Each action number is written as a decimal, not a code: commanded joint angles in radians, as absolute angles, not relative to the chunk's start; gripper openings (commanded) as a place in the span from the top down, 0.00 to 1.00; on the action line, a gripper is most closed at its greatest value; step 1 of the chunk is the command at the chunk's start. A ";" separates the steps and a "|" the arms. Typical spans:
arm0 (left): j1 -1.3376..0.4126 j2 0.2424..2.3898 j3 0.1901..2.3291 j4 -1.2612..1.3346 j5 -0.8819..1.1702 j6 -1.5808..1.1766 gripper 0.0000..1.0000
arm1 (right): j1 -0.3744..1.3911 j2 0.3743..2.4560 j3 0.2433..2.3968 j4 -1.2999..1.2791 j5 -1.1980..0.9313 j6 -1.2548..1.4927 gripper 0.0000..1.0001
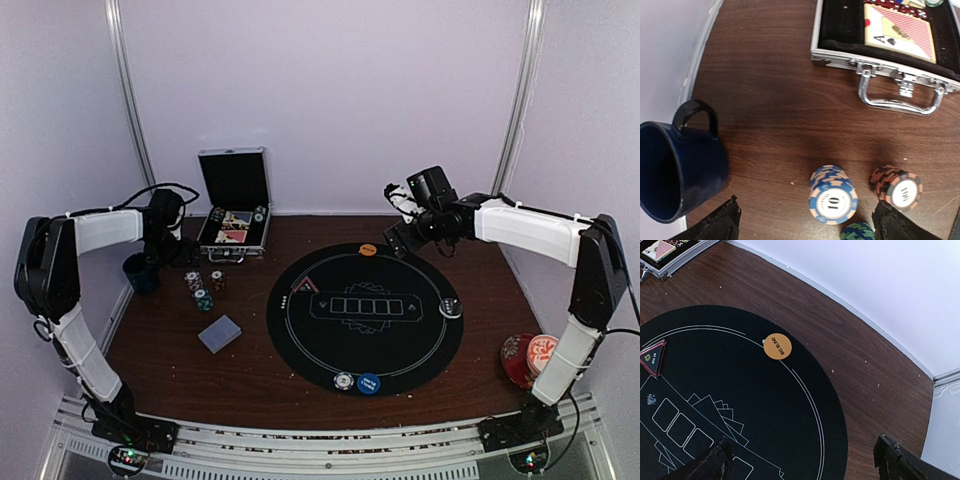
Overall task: Distribute texas hold em gaming equipment
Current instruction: Pick up the pile of poker chips from the pile of poker chips, then place the poker chips pile on the poker table mat, then pick up the pile of poker chips from the poker table mat.
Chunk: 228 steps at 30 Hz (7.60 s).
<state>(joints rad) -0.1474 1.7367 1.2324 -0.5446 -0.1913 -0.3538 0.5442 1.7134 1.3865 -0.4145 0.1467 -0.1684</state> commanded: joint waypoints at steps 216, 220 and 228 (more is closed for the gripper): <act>-0.743 1.359 1.001 -0.548 -0.444 -0.359 0.02 | 0.758 1.764 1.034 -0.682 -0.115 -0.299 0.24; -0.742 1.358 1.000 -0.548 -0.443 -0.359 0.02 | 0.758 1.774 1.033 -0.682 -0.118 -0.304 0.28; -0.738 1.356 1.000 -0.548 -0.445 -0.360 0.02 | 0.757 1.797 1.033 -0.694 -0.141 -0.306 0.45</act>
